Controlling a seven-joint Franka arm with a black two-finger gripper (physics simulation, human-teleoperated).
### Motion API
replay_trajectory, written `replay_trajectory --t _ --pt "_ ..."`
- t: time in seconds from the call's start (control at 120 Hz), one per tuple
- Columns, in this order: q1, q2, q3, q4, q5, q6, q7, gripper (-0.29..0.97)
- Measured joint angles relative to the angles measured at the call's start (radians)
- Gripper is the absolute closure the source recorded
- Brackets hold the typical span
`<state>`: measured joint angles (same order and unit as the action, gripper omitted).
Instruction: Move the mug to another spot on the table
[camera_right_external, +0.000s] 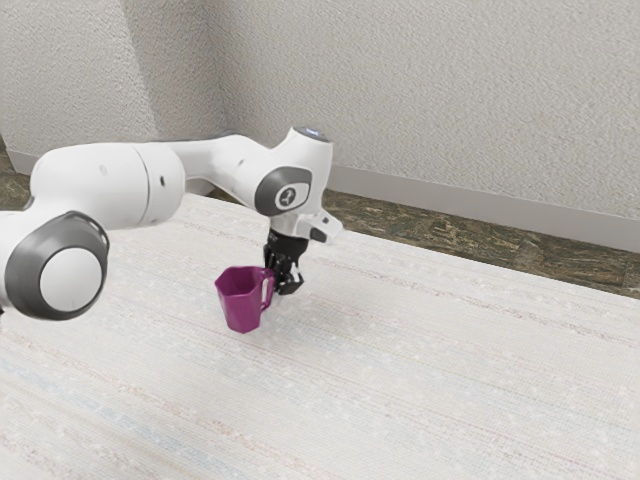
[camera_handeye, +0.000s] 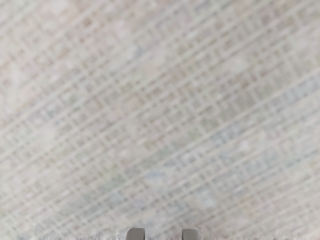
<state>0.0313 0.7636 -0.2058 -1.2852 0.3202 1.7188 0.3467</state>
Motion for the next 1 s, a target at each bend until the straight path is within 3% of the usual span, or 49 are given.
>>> replay_trajectory --t 0.158,0.375,0.617,1.0 --pt "0.029 0.0 0.011 -0.022 -0.017 0.013 0.001 0.78" --pt "0.032 -0.02 0.011 -0.041 -0.045 0.029 0.003 0.34" --pt "0.039 -0.184 0.01 -0.131 -0.115 0.115 0.002 0.11" --pt "0.034 -0.532 0.006 -0.243 -0.139 0.161 -0.002 0.02"
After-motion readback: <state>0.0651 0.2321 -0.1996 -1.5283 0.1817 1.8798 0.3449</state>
